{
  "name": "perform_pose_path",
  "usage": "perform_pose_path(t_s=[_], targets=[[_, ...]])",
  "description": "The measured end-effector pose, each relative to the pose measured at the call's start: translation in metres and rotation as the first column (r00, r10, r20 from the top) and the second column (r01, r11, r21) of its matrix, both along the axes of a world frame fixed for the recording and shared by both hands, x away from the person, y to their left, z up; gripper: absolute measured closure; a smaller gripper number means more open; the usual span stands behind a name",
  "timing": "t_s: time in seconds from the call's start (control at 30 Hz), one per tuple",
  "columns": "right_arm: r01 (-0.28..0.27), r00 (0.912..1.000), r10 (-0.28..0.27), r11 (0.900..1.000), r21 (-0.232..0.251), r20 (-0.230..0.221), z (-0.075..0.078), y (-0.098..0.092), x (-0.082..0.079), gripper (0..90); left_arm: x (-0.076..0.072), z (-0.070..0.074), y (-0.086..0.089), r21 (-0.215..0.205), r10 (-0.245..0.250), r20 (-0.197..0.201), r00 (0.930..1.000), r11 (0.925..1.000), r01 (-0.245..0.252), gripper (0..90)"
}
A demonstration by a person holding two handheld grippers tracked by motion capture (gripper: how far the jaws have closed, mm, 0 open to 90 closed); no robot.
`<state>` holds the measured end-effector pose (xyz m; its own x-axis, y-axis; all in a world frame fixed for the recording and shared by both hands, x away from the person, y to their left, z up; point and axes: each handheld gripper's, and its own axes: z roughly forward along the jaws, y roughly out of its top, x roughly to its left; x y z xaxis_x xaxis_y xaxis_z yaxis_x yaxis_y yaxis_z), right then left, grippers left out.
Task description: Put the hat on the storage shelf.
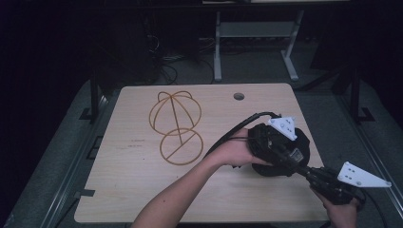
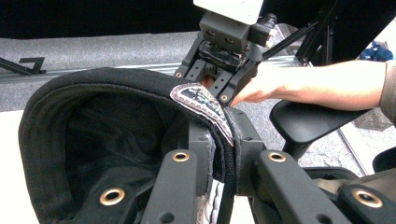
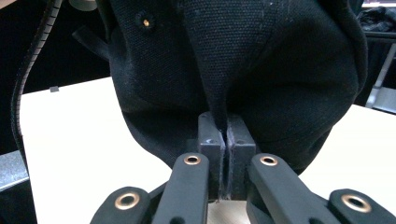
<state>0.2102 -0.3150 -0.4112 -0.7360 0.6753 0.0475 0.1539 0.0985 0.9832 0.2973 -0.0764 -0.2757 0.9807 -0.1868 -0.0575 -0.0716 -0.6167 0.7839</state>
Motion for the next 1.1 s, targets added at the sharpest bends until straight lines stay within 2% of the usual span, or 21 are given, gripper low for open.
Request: perform_pose_path(t_s=[0.13, 0.23, 0.3, 0.37, 0.4, 0.47, 0.5, 0.6, 0.63, 0.77, 0.97, 1.03, 1.1], targets=[[0.005, 0.9998, -0.005, 1.0, -0.005, -0.022, 0.004, 0.003, -0.001, 87.9, 0.001, -0.001, 0.009, -0.005, 0.024, 0.008, 0.9997, 0.9997, -0.024, 80.4], [0.004, 0.9997, -0.005, 1.0, -0.015, -0.024, 0.008, 0.002, 0.0, 88.0, 0.002, -0.003, 0.015, 0.01, 0.054, 0.04, 0.9977, 0.9985, -0.055, 75.2], [0.001, 0.9989, -0.002, 1.0, -0.016, -0.046, 0.011, 0.0, 0.001, 88.1, 0.002, -0.004, 0.021, 0.016, 0.074, 0.05, 0.996, 0.997, -0.075, 71.8], [0.002, 0.9988, -0.003, 1.0, -0.018, -0.049, 0.012, 0.0, 0.002, 88.1, 0.003, -0.005, 0.023, 0.012, 0.081, 0.048, 0.9956, 0.9966, -0.082, 70.6], [0.002, 0.998, -0.004, 1.0, -0.022, -0.062, 0.015, -0.002, 0.002, 88.2, 0.004, -0.004, 0.026, 0.009, 0.093, 0.051, 0.9944, 0.9956, -0.094, 66.4], [0.0, 0.9981, -0.001, 1.0, -0.02, -0.061, 0.018, -0.004, 0.003, 88.1, 0.005, -0.004, 0.031, 0.0, 0.106, 0.044, 0.9935, 0.9944, -0.106, 61.1], [0.0, 0.9981, -0.001, 1.0, -0.02, -0.061, 0.018, -0.004, 0.003, 88.1, 0.005, -0.004, 0.035, -0.007, 0.117, 0.048, 0.9919, 0.9931, -0.117, 61.1], [-0.004, 0.9972, 0.002, 1.0, -0.026, -0.075, 0.025, -0.006, 0.006, 88.1, 0.006, -0.004, 0.046, -0.023, 0.151, 0.045, 0.9875, 0.9884, -0.15, 51.8], [-0.006, 0.9972, 0.003, 0.999, -0.033, -0.075, 0.027, -0.007, 0.008, 88.1, 0.005, -0.005, 0.052, -0.028, 0.172, 0.046, 0.984, 0.9848, -0.171, 49.9], [-0.005, 0.9967, 0.001, 0.999, -0.048, -0.081, 0.034, -0.01, 0.011, 88.1, 0.004, -0.013, 0.068, -0.016, 0.21, 0.059, 0.976, 0.9778, -0.209, 43.7], [-0.01, 0.9971, 0.005, 0.998, -0.058, -0.077, 0.041, -0.011, 0.014, 88.1, 0.001, -0.026, 0.093, -0.009, 0.257, 0.064, 0.9643, 0.9664, -0.257, 41.7], [-0.01, 0.9962, 0.005, 0.998, -0.059, -0.087, 0.044, -0.011, 0.014, 88.1, 0.0, -0.029, 0.099, -0.009, 0.266, 0.068, 0.9616, 0.9639, -0.266, 40.9], [-0.014, 0.996, 0.007, 0.997, -0.076, -0.089, 0.048, -0.01, 0.016, 88.1, -0.003, -0.033, 0.104, -0.009, 0.279, 0.073, 0.9576, 0.9603, -0.279, 40.1]])
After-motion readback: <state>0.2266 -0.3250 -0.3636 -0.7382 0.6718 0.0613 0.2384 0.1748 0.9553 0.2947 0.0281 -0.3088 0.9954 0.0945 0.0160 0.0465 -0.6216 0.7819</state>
